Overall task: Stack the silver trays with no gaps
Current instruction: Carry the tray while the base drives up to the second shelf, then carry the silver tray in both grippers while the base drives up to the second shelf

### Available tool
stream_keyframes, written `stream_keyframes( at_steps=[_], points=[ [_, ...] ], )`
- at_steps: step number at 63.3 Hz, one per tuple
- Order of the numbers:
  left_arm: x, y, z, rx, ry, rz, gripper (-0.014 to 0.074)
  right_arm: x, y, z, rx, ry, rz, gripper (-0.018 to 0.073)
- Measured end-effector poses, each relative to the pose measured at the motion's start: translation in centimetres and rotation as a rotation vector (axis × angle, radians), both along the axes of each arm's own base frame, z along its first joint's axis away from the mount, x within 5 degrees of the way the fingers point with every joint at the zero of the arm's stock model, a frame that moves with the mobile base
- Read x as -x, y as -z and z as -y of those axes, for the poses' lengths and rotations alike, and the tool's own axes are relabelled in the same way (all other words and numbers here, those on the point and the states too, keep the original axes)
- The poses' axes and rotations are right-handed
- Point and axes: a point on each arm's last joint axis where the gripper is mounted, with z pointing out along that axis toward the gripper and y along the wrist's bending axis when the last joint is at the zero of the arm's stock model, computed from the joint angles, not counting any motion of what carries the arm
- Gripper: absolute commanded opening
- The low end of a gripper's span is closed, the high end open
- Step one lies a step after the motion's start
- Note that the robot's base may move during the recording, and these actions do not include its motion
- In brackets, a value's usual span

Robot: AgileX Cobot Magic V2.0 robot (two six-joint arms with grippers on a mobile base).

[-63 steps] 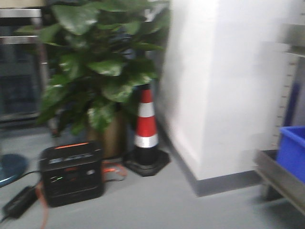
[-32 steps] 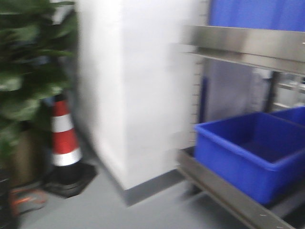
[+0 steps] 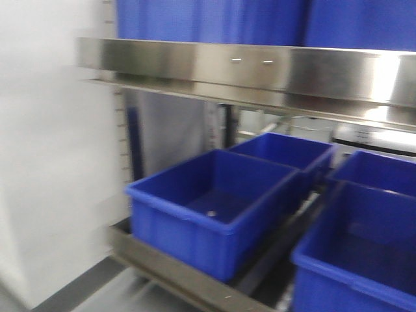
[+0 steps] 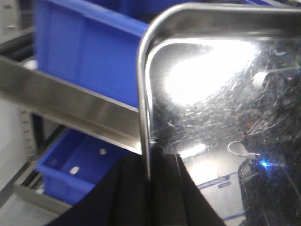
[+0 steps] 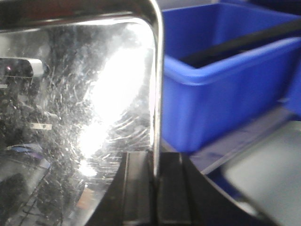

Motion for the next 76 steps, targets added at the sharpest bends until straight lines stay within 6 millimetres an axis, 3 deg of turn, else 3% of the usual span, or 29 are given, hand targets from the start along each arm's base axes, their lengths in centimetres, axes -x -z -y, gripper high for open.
stream_keyframes(
  at_steps=[76],
  points=[
    [0.0,0.0,0.0,0.002,-0.001,-0.001,-0.0016,-0.01,-0.01,0.0,-0.001,-0.001,0.002,-0.0077]
  ],
)
